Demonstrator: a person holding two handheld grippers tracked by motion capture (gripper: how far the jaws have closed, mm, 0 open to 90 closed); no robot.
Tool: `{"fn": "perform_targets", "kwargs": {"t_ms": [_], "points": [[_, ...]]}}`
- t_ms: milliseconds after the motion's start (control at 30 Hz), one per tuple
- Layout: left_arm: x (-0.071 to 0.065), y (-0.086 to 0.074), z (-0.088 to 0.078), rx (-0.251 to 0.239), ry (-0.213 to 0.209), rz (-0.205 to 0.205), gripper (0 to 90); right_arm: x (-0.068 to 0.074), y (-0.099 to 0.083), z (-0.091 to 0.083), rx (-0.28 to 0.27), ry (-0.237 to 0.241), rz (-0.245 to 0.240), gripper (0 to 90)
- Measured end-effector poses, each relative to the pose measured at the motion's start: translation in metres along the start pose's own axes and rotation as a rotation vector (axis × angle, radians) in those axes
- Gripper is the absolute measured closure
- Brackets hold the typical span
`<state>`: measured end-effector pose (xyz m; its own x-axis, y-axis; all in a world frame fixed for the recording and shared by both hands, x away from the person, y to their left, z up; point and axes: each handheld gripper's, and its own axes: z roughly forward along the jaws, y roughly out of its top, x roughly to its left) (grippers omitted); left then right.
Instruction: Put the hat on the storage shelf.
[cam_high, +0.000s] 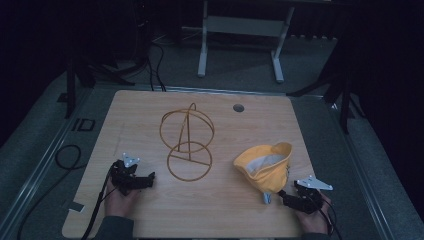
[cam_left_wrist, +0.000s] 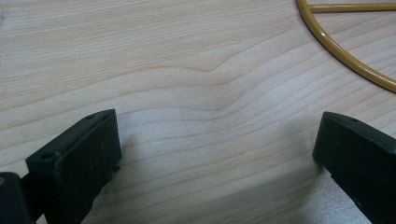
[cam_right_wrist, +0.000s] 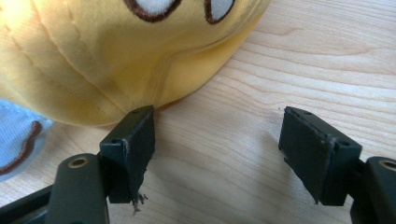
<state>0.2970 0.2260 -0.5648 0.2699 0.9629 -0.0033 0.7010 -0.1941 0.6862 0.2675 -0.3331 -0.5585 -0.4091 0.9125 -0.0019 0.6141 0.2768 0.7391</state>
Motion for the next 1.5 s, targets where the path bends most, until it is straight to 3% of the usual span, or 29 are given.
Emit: {"fn": "perform_targets", "kwargs": {"t_ms": [333,467,533,767,900,1000,1267,1500], "points": [[0.0,0.0,0.0,0.0,0.0,0.0,0.8,0.002,0.001,-0.002,0.022,0.007,-0.009,28.1],[0.0,0.0,0.0,0.0,0.0,0.0,0.8,0.003,0.003,-0.006,0.045,0.04,-0.041,41.5],[0.0,0.0,0.0,0.001,0.0,0.0,0.8,0.002,0.002,-0.009,0.048,0.051,-0.035,45.0],[0.0,0.0,0.0,0.0,0.0,0.0,0.8,0.008,-0.001,-0.018,0.059,0.079,-0.055,47.1],[0.0,0.0,0.0,0.0,0.001,-0.001,0.8,0.014,0.0,-0.025,0.05,0.108,-0.042,41.6],[0.0,0.0,0.0,-0.001,0.001,-0.003,0.8,0.021,-0.001,-0.03,0.041,0.142,-0.033,30.9],[-0.001,0.0,0.0,-0.001,0.002,-0.004,0.8,0.03,-0.002,-0.035,0.018,0.18,-0.049,17.3],[-0.001,0.0,0.0,-0.001,0.003,-0.005,0.8,0.042,0.0,-0.031,0.016,0.18,-0.052,10.5]]}}
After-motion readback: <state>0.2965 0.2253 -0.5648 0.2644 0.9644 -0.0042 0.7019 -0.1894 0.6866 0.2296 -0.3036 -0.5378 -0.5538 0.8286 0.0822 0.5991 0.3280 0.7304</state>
